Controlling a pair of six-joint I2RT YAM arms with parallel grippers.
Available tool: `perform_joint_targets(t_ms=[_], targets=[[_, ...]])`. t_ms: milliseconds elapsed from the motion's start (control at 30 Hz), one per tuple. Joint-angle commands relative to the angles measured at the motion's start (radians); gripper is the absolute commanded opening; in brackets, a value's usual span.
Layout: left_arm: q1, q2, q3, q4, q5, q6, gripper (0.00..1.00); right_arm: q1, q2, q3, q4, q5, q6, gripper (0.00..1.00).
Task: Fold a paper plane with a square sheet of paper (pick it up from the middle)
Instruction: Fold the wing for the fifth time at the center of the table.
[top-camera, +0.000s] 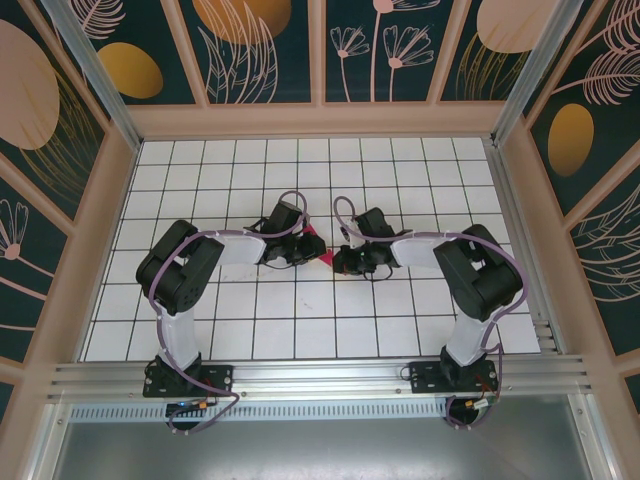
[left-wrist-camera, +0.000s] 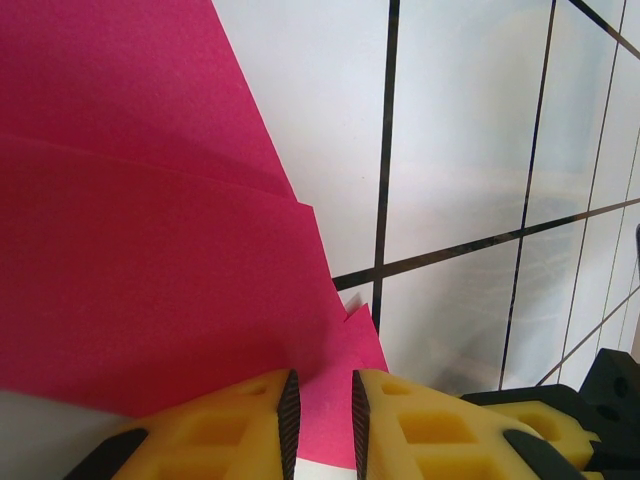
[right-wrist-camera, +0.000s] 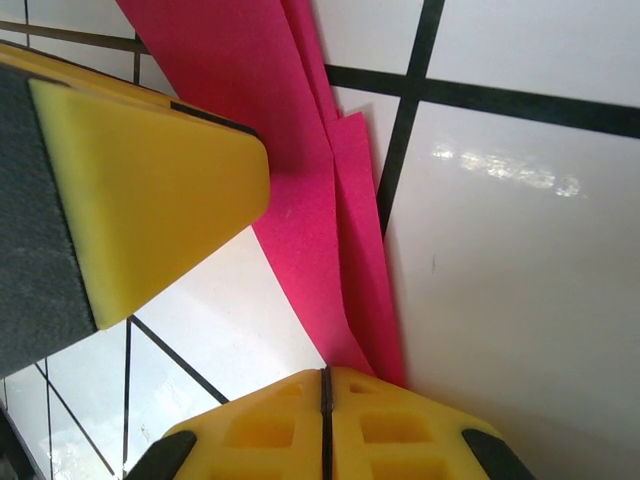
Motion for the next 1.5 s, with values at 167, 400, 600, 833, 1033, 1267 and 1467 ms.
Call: perform_joint_targets(t_ms=[167,400,600,833,1033,1267,1467], targets=[[0.016,0.073,-0.011,-0.104,-0.152,0.049,0.26,-0.018,-0.045,-0.105,-0.108,0.012,-0.017,0.08],[0.016,0.076,-0.009,-0.11,-0.159,0.051,0.26,-0.017,-0.09,-0.154,-0.154,0.018,-0.012,0.08],[0.017,0.066,-0.009,-0.104,-0.147,0.052,0.26,-0.039,-0.234,-0.159,-0.155,0.047,0.016,0.07],[0.016,0.059,-0.01,-0.094,-0.139,0.051,0.26,-0.045,-0.29,-0.111,-0.024,0.102,0.056,0.12],[0.017,0.059,-0.009,-0.082,-0.132,0.048,0.25,0.02,-0.137,0.011,0.011,0.062,0.071,0.11],[0.016,0.054,-0.009,-0.083,-0.128,0.048,0.26,0.027,-0.007,0.079,0.001,0.085,0.091,0.07],[0.017,0.045,-0.009,-0.084,-0.129,0.048,0.25,0.016,0.042,0.061,-0.018,0.07,0.083,0.06]])
